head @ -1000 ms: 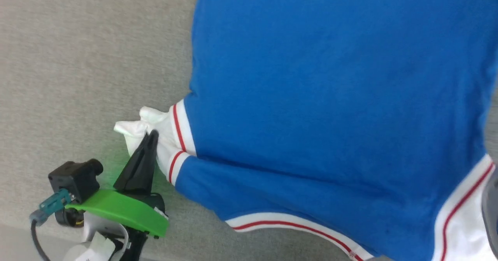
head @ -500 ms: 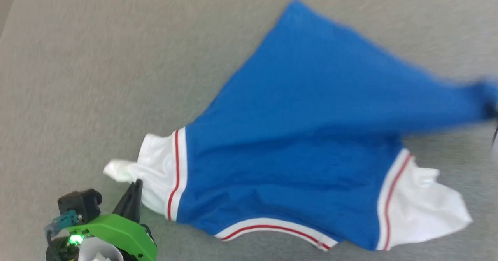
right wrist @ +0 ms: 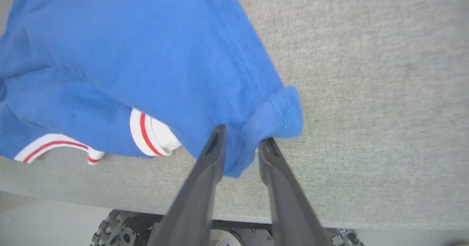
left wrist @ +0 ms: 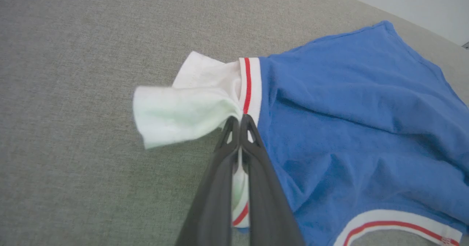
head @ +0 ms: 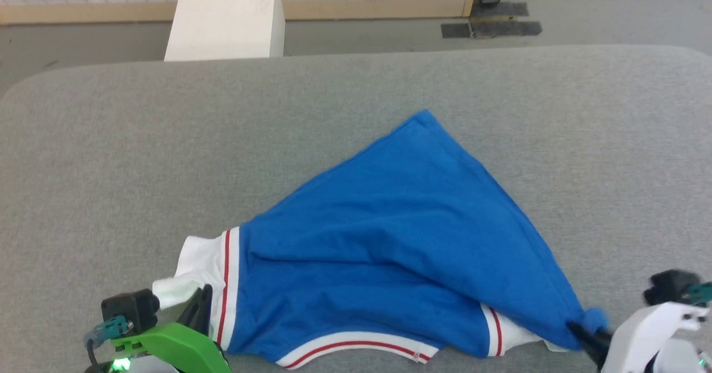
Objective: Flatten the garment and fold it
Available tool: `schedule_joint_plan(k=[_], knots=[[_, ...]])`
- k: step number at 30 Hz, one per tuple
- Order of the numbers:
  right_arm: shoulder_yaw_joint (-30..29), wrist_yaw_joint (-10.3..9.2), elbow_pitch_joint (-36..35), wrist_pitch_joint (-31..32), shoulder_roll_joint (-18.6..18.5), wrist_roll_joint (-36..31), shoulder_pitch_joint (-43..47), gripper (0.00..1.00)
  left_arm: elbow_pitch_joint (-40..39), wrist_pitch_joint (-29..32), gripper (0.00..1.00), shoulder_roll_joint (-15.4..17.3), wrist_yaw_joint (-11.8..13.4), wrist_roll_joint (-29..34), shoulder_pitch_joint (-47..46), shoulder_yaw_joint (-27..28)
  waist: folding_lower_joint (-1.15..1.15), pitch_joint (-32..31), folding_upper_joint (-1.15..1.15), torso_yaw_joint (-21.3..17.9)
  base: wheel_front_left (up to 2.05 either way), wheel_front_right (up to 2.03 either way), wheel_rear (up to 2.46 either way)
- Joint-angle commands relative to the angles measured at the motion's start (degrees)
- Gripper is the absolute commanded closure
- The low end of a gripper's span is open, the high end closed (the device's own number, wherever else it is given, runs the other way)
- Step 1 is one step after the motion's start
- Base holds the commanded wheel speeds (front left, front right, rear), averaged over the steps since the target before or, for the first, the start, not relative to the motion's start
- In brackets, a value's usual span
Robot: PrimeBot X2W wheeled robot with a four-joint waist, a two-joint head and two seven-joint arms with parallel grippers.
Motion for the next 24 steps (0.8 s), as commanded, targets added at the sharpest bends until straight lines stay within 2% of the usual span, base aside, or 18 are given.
schedule_joint_plan(k=[1, 6, 11, 18, 24], knots=[[-0.6, -0.08, -1.1, -2.5, 0.0, 0.9, -1.7, 0.0, 0.2, -0.5, 1.0, 0.0, 0.1, -0.3, 0.8, 0.0, 0.0, -1.2, 0.0, -0.7, 0.0, 0.0, 0.0], [-1.0, -0.08, -4.2, -15.7, 0.1, 3.8, -9.7, 0.0, 0.1, -0.5, 1.0, 0.3, 0.2, -0.4, 0.9, 0.1, 0.0, -1.1, 0.0, -0.3, 0.0, 0.0, 0.0], [3.3, -0.08, -1.3, -21.7, -1.0, 1.8, -21.3, 0.0, -0.9, 0.1, 1.0, 0.9, 0.1, -0.3, -0.2, 0.0, 0.0, 1.8, 0.0, 1.2, 0.0, 0.0, 0.0], [10.2, -0.08, 12.7, -18.8, -1.8, -4.9, -38.7, 0.0, -1.9, 0.2, 1.0, 1.4, -1.0, -0.4, -3.9, -0.7, 0.0, 8.5, 0.0, 6.0, 0.0, 0.0, 0.0], [13.5, -0.08, 26.1, -11.1, -2.3, -14.7, -51.6, 0.0, -2.1, -0.5, 1.0, 1.2, -2.1, -0.5, -6.8, -1.6, 0.0, 14.2, 0.0, 10.2, 0.0, 0.0, 0.0]])
